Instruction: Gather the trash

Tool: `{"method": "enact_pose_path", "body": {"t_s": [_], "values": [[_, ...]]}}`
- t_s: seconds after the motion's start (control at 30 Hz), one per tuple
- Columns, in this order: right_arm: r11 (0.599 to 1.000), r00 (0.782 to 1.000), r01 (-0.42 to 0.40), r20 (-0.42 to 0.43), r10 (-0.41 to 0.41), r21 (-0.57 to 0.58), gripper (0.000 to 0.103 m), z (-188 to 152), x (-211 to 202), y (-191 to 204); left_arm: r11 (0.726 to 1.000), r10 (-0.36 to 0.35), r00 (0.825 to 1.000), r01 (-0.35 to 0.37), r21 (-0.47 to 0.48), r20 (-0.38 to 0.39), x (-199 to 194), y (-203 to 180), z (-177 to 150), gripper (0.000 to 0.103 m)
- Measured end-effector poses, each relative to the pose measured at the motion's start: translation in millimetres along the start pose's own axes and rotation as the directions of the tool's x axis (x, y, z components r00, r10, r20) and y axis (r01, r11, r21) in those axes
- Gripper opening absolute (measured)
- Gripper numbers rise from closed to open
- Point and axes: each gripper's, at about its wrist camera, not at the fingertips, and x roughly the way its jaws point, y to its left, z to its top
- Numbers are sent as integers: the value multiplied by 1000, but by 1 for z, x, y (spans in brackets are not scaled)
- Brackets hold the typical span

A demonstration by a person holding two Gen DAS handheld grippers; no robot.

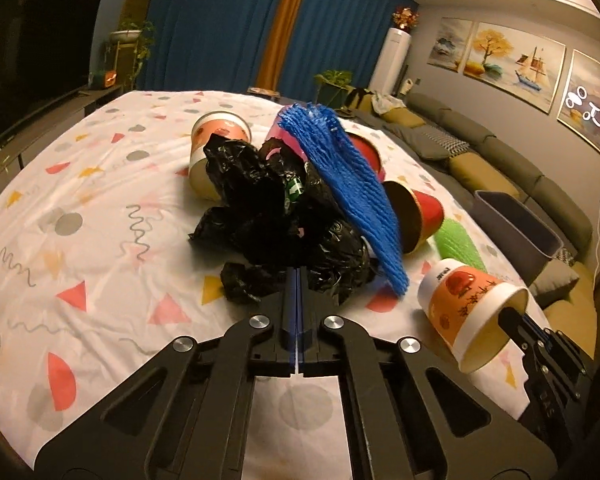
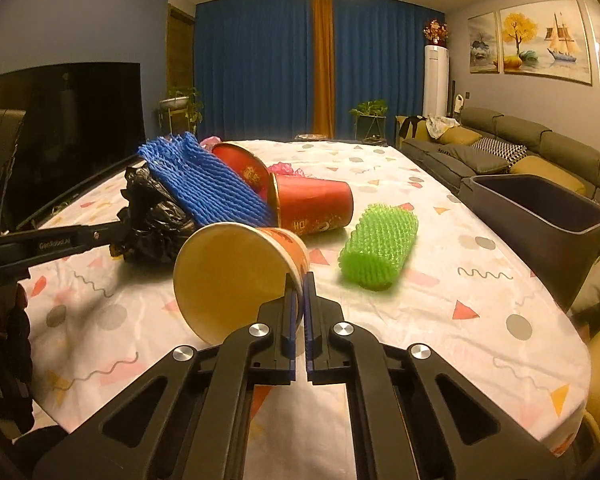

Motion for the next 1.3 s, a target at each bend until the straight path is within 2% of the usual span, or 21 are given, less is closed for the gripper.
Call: {"method": "enact_pose_path", "body": {"t_s": [0.23,0.33,0.47,0.5,0.53,0.57,0.63,0.7,0.83,1.03,1.17,1.3], "values": [[1000,999,-6,31,5,13,4,5,-10,-1,999,-40,997,39,27,65,-31,-9,3,0],[1000,999,-8,41,7,17,4,6,-14,-2,998,-45,993,41,41,111,-48,-12,9,0],[1000,999,-9,46,7,25,4,7,-18,-4,999,-22,990,18,35,136,-52,-6,9,0],[1000,999,-8,47,7,26,4,7,-19,-5,999,-12,991,8,31,134,-51,-5,8,4],[1000,999,-7,48,6,27,4,7,-19,-5,1000,-5,992,1,31,127,-48,-3,7,14],[1000,999,-8,49,6,29,4,7,-20,-6,999,3,993,-7,35,121,-45,-3,5,20],[999,999,-8,48,7,32,4,7,-20,-6,999,8,993,-12,35,115,-40,-3,2,51],[999,999,-9,48,8,31,4,8,-21,-6,1000,12,994,-14,21,104,-32,0,0,57],[999,999,-6,49,5,33,4,7,-20,-7,1000,-9,999,9,-13,53,-14,8,-1,56],[999,999,-7,41,6,33,4,8,-17,-8,999,-46,999,46,-20,11,2,7,-3,30],[999,999,-7,39,6,34,4,8,-15,-7,997,-66,998,66,-34,2,8,7,-1,28],[999,999,-8,36,7,34,4,8,-14,-6,997,-68,997,68,-23,-22,14,3,-2,4]]}}
